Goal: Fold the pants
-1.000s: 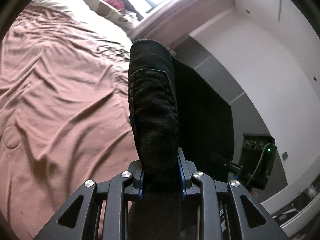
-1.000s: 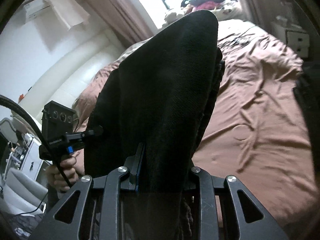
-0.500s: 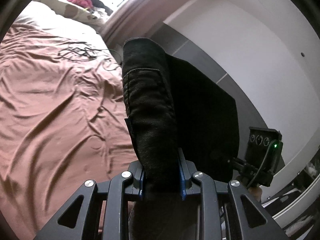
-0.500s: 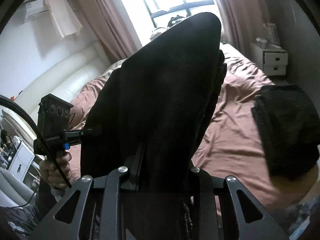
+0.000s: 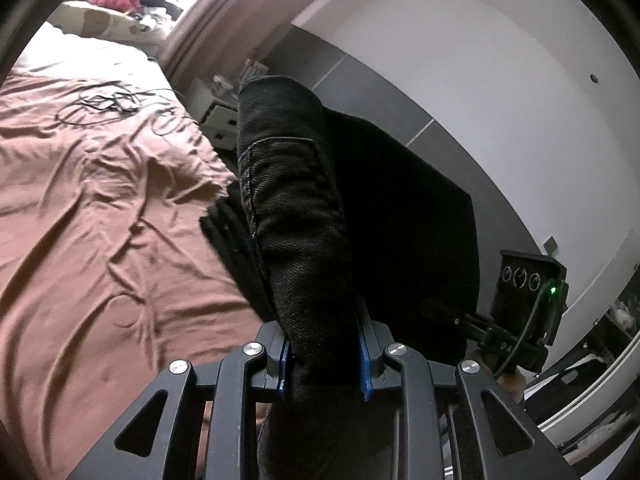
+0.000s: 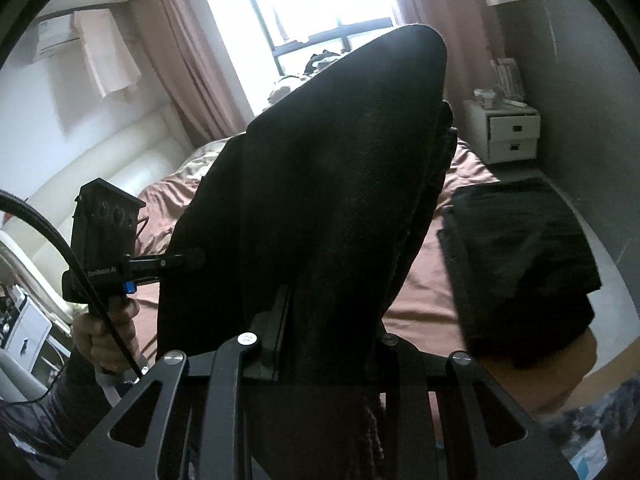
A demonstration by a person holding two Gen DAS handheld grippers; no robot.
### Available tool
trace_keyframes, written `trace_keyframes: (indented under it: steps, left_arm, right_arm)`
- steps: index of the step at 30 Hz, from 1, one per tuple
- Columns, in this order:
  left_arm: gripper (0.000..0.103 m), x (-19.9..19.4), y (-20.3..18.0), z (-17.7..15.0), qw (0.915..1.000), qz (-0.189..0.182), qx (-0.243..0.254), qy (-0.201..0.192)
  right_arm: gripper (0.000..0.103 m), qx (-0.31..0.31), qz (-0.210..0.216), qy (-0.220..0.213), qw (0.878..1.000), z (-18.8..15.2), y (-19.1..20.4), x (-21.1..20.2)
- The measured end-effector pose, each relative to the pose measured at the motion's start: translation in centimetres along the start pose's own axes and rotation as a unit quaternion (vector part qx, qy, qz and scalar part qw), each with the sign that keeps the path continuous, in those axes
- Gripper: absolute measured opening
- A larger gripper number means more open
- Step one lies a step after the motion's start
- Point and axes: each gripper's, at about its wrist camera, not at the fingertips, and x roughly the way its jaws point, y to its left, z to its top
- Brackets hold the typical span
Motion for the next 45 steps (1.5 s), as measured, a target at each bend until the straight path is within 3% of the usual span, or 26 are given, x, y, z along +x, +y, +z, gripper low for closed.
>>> trace_keyframes:
  steps: [15, 23, 39, 45]
  left_arm:
    - [0.027, 11.8, -1.4, 5.5, 0.9991, -0.026, 0.016, 0.027]
    - [0.027, 19.0, -0.9, 8.6, 0.9974, -0.05, 0.027, 0.044]
    - [0.027, 28.8, 5.2, 10.4, 0.9946, -0.089, -0.012, 0.051]
    - [0.027, 31.4, 7.9, 9.8, 0.996, -0.061, -0.041, 0.051]
  right_arm:
    - [0.022, 0.017, -0.024, 0.001, 1.0, 2.5, -7.3, -1.8]
    - [0.022, 0.003, -0.048, 0.015, 0.999, 5.4, -11.4, -2.3]
    - [0.021, -0.065, -0.112, 0.085, 0.988, 10.3, -10.0, 1.9]
    - [0.025, -0.045, -0.149, 0.1, 0.983, 11.9, -11.4, 4.4]
